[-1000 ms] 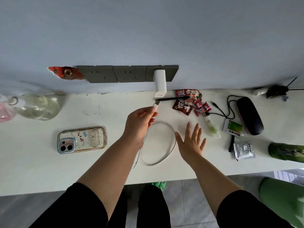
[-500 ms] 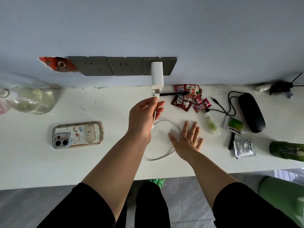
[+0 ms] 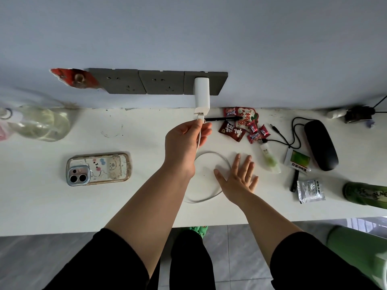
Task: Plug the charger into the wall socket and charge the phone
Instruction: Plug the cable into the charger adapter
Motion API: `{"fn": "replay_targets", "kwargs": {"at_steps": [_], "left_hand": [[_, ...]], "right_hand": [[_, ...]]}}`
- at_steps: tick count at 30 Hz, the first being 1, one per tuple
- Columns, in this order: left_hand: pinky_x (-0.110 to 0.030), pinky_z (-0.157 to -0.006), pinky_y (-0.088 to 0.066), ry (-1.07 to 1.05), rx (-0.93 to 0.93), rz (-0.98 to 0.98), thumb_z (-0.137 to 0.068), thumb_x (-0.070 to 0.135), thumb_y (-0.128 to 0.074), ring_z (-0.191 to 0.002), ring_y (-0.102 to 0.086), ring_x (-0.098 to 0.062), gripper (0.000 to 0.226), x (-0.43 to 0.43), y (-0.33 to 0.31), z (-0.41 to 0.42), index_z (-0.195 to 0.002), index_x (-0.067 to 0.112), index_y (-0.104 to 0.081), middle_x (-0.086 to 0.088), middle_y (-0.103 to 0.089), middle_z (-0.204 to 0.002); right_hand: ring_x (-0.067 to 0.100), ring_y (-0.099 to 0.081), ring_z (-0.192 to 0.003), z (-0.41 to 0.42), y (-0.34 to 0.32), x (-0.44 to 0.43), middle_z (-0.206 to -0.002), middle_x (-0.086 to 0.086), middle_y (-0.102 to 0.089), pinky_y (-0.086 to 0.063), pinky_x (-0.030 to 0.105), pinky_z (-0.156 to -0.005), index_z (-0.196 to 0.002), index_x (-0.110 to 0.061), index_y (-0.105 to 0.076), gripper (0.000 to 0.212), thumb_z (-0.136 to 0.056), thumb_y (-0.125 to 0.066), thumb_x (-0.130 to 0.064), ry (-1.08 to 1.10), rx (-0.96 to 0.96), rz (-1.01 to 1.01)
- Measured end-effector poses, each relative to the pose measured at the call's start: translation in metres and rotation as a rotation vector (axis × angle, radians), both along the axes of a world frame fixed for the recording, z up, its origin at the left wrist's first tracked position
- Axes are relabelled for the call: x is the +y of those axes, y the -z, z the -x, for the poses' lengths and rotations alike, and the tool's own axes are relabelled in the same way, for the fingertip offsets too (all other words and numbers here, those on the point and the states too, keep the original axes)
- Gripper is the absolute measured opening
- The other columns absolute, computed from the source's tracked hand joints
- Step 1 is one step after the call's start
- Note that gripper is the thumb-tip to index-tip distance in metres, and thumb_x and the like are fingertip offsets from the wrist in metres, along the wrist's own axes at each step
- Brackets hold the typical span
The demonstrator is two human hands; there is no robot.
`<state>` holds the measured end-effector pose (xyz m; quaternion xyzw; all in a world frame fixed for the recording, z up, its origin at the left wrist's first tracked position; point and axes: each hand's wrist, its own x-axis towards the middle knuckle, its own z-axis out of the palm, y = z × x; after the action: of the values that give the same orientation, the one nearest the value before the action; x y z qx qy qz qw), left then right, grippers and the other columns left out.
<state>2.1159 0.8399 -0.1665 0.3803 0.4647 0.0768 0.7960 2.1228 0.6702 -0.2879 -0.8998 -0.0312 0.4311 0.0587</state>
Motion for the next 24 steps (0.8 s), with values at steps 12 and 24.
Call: {"fn": "replay_targets", "kwargs": {"at_steps": [12, 24], "left_hand": [[-0.015, -0.064, -0.055, 0.025, 0.012, -0.020, -0.092, 0.011, -0.058, -0.068, -0.070, -0.009, 0.012, 0.004, 0.001, -0.008, -0.084, 0.010, -0.066, -0.007, -0.071, -0.083], [-0.027, -0.091, -0.049, 0.250, 0.221, -0.173, -0.092, 0.028, -0.057, -0.102, -0.068, -0.016, 0.023, 0.059, 0.023, 0.037, -0.108, 0.014, -0.066, -0.005, -0.071, -0.109]], "right_hand": [[0.018, 0.038, -0.138, -0.001, -0.001, 0.000, -0.137, -0.004, 0.054, 0.015, 0.051, -0.115, -0.123, -0.038, 0.044, 0.090, -0.078, -0.022, -0.081, -0.001, 0.021, -0.001], [0.019, 0.038, -0.138, -0.004, -0.003, -0.002, -0.145, -0.001, 0.049, 0.015, 0.050, -0.114, -0.124, -0.038, 0.044, 0.092, -0.075, -0.019, -0.084, -0.020, 0.049, 0.010]]}}
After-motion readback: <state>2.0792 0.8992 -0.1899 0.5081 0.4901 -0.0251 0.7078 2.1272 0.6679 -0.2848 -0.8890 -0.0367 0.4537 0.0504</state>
